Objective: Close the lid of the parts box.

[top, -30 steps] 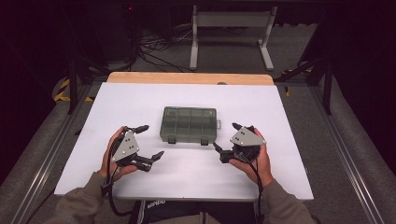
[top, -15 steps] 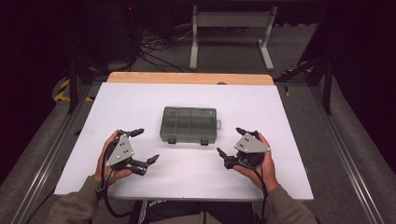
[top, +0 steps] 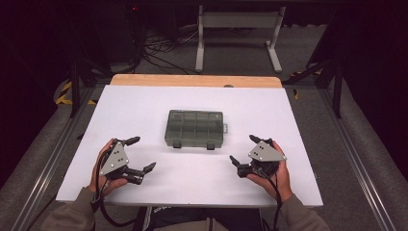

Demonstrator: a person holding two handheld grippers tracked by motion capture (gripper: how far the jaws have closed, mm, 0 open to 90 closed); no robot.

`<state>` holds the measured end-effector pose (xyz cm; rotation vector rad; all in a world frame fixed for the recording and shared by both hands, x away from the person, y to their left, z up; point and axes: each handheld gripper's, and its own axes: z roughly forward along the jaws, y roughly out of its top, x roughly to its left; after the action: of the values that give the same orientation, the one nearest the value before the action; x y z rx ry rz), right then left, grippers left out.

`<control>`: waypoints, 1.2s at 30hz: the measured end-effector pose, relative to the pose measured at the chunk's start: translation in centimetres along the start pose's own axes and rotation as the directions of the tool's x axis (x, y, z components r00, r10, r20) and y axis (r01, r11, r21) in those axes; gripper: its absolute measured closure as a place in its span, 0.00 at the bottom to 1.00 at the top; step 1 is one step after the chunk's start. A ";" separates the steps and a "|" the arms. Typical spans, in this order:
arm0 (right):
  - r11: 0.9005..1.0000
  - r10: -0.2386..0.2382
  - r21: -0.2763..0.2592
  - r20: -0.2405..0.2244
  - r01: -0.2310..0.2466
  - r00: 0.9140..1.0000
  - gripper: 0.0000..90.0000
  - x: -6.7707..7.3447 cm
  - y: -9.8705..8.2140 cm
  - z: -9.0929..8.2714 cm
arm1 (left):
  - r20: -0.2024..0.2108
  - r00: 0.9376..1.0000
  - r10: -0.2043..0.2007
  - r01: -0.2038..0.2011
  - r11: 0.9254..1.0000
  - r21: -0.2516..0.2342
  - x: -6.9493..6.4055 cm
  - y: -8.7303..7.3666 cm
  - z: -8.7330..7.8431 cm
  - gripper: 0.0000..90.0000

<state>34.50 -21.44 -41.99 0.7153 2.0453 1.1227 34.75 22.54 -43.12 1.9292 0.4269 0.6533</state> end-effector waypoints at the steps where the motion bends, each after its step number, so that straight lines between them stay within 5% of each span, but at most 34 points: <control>1: 1.000 0.014 0.005 -0.005 -0.014 1.000 0.08 0.0 -0.2 0.0 | -0.002 1.000 0.005 -0.005 1.000 0.004 0.0 -0.2 -0.1 0.04; 17: 0.997 -0.007 0.072 0.038 0.004 0.999 0.07 0.2 -3.3 -1.6 | -0.011 1.000 -0.007 0.008 0.998 0.058 -0.3 -1.8 -1.6 0.04; 19: 0.998 -0.012 0.067 0.041 0.009 0.999 0.07 0.3 -3.4 -1.7 | -0.014 0.999 -0.030 0.031 0.998 0.054 -0.2 -2.1 -1.8 0.04; 36: 0.999 -0.011 0.044 0.019 0.010 1.000 0.06 0.9 -3.2 -1.5 | -0.010 1.000 -0.021 0.021 0.998 0.061 -0.3 -2.0 -1.5 0.04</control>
<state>32.31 -23.05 -44.48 0.7337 2.0608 1.0642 33.59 24.34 -44.52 1.9775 0.4769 0.6421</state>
